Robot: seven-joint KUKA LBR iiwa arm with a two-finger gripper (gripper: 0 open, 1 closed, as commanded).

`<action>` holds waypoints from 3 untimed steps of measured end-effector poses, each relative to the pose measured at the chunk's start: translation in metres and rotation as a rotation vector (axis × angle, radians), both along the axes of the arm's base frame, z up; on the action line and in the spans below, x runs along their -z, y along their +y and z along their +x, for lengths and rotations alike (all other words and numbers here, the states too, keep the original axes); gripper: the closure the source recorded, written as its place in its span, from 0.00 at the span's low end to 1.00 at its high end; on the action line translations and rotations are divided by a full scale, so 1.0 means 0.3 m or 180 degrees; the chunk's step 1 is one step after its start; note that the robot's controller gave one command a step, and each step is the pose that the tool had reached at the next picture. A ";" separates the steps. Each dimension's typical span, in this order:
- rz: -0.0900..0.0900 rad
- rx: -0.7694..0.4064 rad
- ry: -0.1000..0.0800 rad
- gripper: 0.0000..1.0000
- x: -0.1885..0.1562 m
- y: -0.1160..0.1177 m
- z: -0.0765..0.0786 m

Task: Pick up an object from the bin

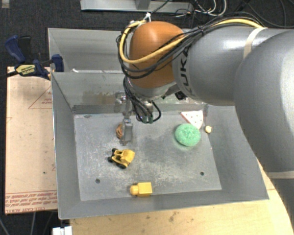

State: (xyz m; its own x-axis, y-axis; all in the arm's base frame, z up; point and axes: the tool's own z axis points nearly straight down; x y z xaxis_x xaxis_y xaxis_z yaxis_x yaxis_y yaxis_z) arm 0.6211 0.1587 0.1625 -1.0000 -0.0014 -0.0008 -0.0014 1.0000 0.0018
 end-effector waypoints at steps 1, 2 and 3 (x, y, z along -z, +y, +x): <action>0.0007 -0.0151 -0.0031 0.00 0.081 -0.043 -0.047; 0.0006 -0.0978 -0.0021 1.00 0.286 -0.066 -0.044; 0.0000 -0.0976 -0.0007 0.00 0.291 -0.071 -0.047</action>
Offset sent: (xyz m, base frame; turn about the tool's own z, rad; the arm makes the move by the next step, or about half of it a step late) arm -0.0148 -0.0217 -0.0873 -0.3093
